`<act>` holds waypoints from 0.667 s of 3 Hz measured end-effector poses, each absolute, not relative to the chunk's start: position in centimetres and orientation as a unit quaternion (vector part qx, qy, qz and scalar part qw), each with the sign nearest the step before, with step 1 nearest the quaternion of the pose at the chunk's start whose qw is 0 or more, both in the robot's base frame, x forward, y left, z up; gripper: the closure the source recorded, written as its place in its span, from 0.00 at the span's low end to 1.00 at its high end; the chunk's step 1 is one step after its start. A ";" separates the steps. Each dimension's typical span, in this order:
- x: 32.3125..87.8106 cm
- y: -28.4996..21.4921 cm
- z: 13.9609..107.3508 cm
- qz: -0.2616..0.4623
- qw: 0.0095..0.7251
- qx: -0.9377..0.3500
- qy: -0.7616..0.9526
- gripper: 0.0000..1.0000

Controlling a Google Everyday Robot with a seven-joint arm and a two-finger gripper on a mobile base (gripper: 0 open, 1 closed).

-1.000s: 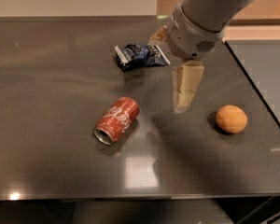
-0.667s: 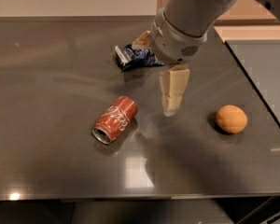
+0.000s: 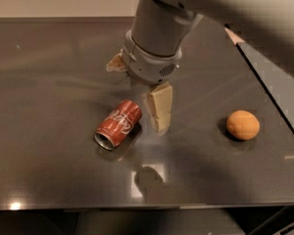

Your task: Place coke can upright

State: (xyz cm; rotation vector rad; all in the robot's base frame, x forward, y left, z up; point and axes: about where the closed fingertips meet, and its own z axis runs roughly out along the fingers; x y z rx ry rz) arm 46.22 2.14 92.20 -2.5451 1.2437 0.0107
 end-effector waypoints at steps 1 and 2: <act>45.5 4.0 90.8 0.000 0.124 -0.910 0.395 0.00; 45.4 5.3 89.2 -0.003 0.093 -0.925 0.367 0.00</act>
Offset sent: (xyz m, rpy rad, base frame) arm -0.0070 0.0453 -0.0541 -0.2077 0.0549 0.2272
